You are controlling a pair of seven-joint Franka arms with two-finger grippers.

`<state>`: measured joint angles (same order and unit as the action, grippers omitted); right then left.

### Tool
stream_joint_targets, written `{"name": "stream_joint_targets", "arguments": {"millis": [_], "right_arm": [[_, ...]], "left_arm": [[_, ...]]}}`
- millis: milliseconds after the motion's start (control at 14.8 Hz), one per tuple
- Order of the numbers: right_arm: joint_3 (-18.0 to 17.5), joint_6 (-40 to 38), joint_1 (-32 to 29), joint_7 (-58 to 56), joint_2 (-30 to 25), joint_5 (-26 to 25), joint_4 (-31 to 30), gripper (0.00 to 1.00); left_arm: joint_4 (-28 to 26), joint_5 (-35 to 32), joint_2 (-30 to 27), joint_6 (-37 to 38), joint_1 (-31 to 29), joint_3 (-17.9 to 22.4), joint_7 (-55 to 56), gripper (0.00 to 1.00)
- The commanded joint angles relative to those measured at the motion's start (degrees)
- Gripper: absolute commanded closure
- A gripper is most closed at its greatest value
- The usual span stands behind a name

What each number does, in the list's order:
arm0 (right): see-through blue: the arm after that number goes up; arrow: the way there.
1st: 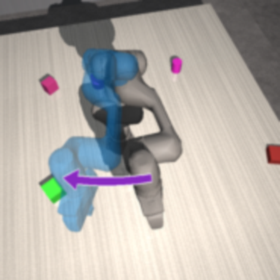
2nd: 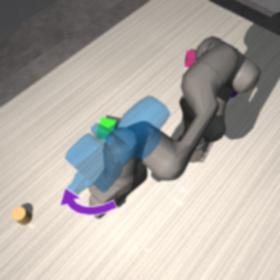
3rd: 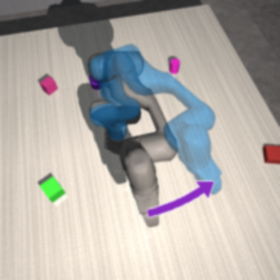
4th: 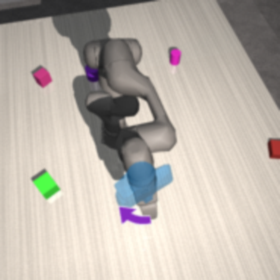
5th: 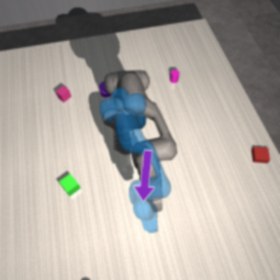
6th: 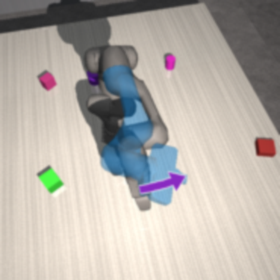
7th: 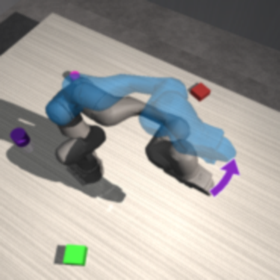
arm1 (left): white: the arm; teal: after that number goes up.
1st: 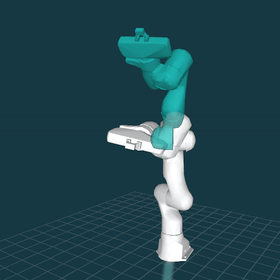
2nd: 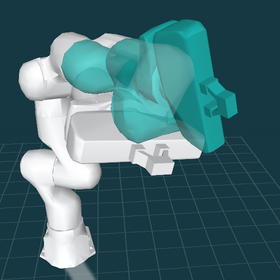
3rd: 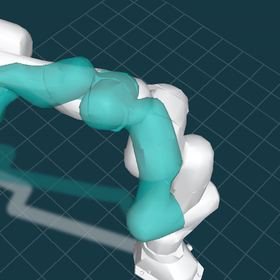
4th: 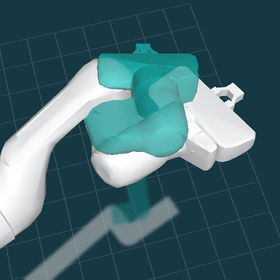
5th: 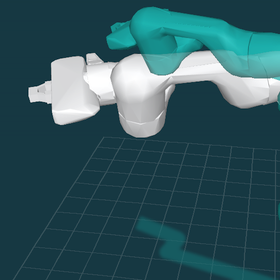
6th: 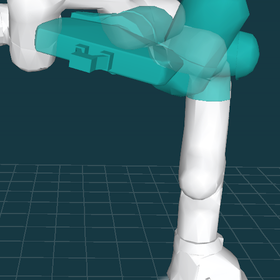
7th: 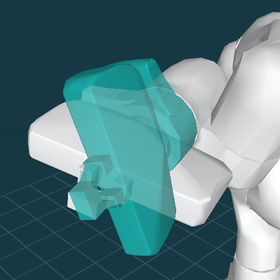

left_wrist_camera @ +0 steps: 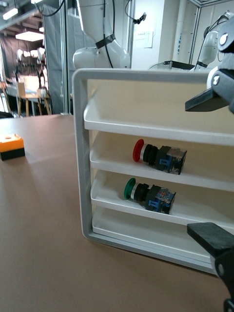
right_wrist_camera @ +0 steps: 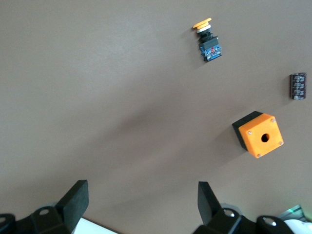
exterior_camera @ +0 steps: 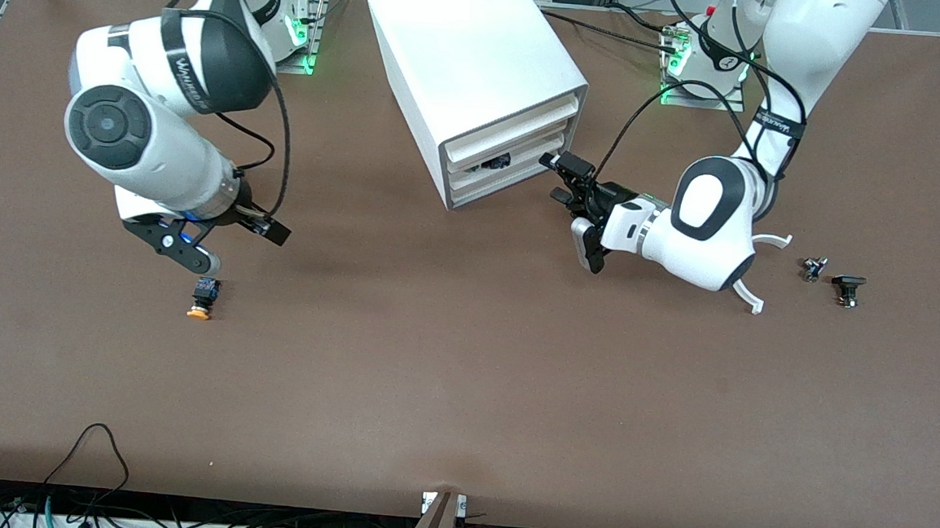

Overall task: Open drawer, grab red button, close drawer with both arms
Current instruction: 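Grasp the drawer handle with the left gripper and pull it open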

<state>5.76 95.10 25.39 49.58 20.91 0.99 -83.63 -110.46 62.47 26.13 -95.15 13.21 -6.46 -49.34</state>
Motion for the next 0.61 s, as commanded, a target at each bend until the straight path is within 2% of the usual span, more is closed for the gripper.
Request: {"name": "stream_joint_targets", "arguments": {"millis": [0,136,203,407,542], "right_arm": [[0.3,-0.4,1.4,4.4,2.6,-0.8,3.3,0.01],[0.2,0.3,1.7,5.8,2.7,-0.6,3.5,0.01],[0.1,1.0,1.8,6.6,3.0,-0.4,4.1,0.01],[-0.7,0.3,2.3,10.1,6.1,-0.1,8.8,0.01],[-0.9,0.8,2.5,11.6,6.8,0.0,9.8,0.01]], "left_arm": [[-6.9,6.2,-0.9,-1.8,0.2,0.0,-10.7,0.01],[-7.8,6.5,-0.3,-1.8,0.1,0.0,-13.4,0.13],[-8.8,6.5,-0.3,-1.7,0.1,0.0,-13.8,0.16],[-10.4,6.6,-0.2,-1.7,0.1,-0.8,-15.3,0.35],[-11.6,6.7,0.1,-1.8,0.2,-1.5,-15.4,0.35]]}}
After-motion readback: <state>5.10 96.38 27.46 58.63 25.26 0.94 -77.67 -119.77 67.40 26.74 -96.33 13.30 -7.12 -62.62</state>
